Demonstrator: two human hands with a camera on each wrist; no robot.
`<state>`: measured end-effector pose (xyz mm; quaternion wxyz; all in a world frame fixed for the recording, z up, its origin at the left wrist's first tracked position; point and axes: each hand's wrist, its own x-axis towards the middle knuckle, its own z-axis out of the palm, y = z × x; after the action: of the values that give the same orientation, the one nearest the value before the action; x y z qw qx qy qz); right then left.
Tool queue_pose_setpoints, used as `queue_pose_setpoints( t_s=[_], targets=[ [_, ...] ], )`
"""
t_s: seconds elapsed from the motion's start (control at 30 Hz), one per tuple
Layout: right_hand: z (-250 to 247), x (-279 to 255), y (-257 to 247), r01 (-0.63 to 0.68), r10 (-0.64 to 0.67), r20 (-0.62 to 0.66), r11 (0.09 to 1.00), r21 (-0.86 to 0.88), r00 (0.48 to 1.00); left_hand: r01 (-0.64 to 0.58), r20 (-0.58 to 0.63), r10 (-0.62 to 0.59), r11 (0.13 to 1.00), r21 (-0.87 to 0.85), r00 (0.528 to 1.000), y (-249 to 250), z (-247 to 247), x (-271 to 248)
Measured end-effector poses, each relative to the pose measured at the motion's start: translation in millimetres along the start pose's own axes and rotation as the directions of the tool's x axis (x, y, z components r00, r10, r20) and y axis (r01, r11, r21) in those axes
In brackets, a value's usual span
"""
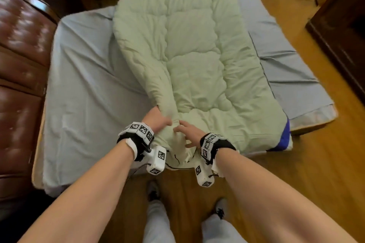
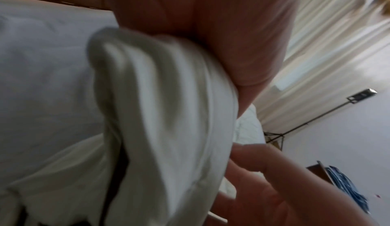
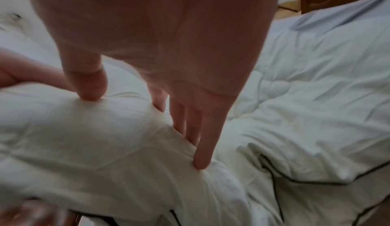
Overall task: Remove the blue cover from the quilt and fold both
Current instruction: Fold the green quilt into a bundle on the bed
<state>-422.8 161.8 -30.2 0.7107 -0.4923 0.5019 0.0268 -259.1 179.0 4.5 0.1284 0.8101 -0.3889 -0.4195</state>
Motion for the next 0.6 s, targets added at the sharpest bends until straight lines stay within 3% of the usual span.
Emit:
queue_pose_setpoints(
  t_s=[0.17, 0.33, 0.6],
  targets=[
    [-102.4, -73.0, 12.2, 0.102, -0.105, -0.06, 0.994, -0.043, 0.993, -0.143, 0.049, 0.143, 0.99, -0.011, 0.989, 127.6, 52.4, -26.7],
    [-191.4, -107.1, 28.5, 0.141, -0.097, -0.193, 0.964, 0.227, 0.976, -0.246, 0.152, 0.249, 0.968, -0.04, 0.956, 227.9, 104.5, -20.1],
    [-350.2, -145.8, 94.1, 0.132, 0.024, -0.397, 0.924, 0.36, 0.917, -0.471, 0.393, 0.406, 0.879, 0.079, 0.825, 378.7, 252.4, 4.8]
  ],
)
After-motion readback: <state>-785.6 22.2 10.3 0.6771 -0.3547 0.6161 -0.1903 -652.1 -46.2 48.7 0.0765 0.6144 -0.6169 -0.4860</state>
